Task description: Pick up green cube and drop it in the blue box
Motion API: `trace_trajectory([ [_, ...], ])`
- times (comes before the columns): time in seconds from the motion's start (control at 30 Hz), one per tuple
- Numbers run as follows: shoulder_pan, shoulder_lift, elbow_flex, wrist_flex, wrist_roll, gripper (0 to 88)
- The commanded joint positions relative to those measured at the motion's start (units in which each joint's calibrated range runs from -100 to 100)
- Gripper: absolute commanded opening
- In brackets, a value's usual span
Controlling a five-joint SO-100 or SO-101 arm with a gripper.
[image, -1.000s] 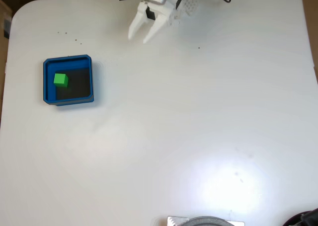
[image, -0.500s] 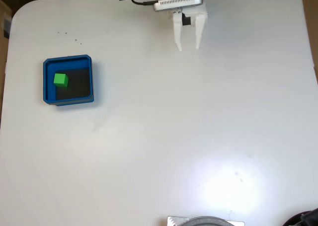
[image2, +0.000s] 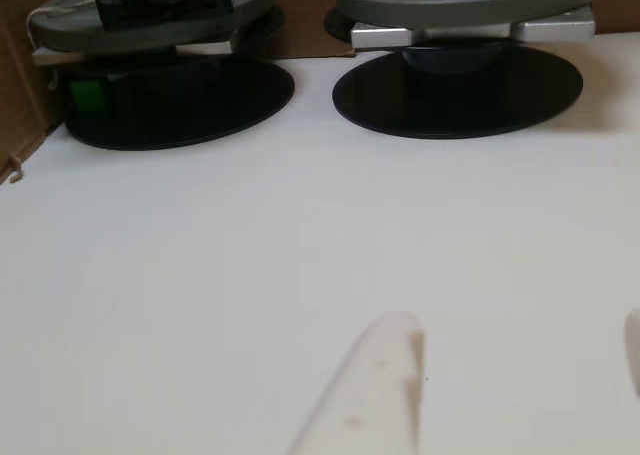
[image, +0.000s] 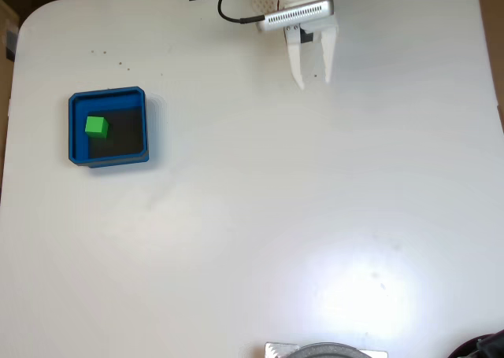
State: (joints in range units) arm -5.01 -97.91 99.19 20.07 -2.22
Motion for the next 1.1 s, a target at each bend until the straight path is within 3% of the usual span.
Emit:
trace_trajectory([
  [0.0, -0.5, -0.7, 0.4, 3.2, 0.2, 17.4],
  [0.57, -0.5, -0.7, 0.4, 3.6, 0.2, 2.5],
  [1.07, -0.7, -0.7, 0.3, 3.6, -0.1, 1.7],
])
